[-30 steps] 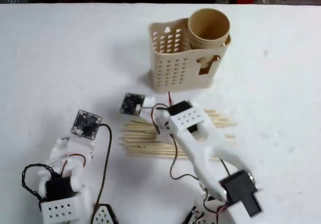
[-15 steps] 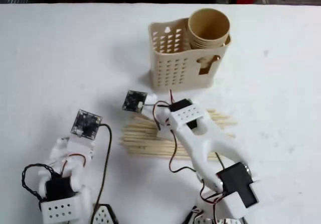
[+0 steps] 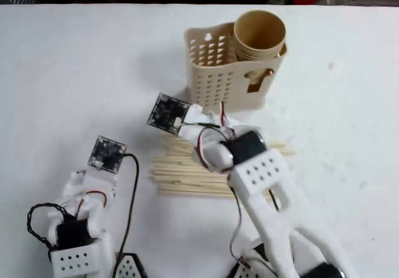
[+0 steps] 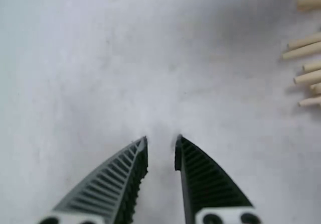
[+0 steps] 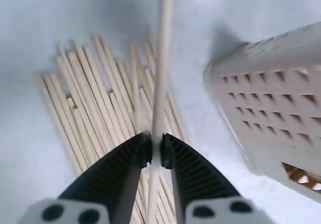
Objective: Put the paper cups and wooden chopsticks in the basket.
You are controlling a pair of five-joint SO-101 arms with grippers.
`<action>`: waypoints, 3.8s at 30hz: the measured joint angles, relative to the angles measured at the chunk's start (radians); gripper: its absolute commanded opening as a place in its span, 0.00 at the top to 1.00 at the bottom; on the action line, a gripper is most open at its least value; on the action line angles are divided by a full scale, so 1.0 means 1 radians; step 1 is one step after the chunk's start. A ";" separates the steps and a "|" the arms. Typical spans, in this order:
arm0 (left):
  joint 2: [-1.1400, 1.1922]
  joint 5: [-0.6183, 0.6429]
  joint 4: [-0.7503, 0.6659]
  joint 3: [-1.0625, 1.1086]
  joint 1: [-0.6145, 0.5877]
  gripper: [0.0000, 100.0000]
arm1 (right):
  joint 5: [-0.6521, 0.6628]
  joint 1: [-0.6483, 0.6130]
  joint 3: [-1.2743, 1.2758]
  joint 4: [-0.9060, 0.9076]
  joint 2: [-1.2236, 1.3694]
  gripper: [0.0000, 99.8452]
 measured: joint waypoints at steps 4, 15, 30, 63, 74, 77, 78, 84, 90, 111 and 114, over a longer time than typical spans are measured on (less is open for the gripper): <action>0.000 0.000 0.000 0.000 0.000 0.89 | -0.083 -0.008 -0.130 0.074 -0.048 0.98; 0.000 0.000 0.000 0.000 0.000 0.89 | -0.393 -0.006 -0.450 0.048 -0.055 0.98; 0.000 0.000 0.000 0.000 0.000 0.89 | -0.491 0.023 -0.539 -0.437 0.028 0.98; 0.000 0.000 0.000 0.000 0.000 0.89 | -0.491 0.137 -0.539 -0.311 0.270 0.87; 0.000 0.000 0.000 0.000 0.000 0.89 | -0.350 0.031 -0.517 0.265 0.094 0.87; 0.000 0.000 0.000 0.000 0.000 0.89 | -0.226 -0.061 -0.423 0.311 0.089 0.87; 0.000 0.000 0.000 0.000 0.000 0.89 | -0.201 -0.081 -0.382 0.311 0.089 0.87; 0.000 0.000 0.000 0.000 0.000 0.89 | -0.061 -0.100 -0.052 0.133 0.091 0.87; 0.000 0.000 0.000 0.000 0.000 0.89 | -0.018 -0.080 0.095 -0.063 0.198 0.85; 0.000 0.000 0.000 0.000 0.000 0.89 | -0.018 0.040 -0.132 -0.247 0.778 0.95; 0.000 0.000 0.000 0.000 0.000 0.89 | -0.018 0.057 -0.141 -0.256 0.786 0.98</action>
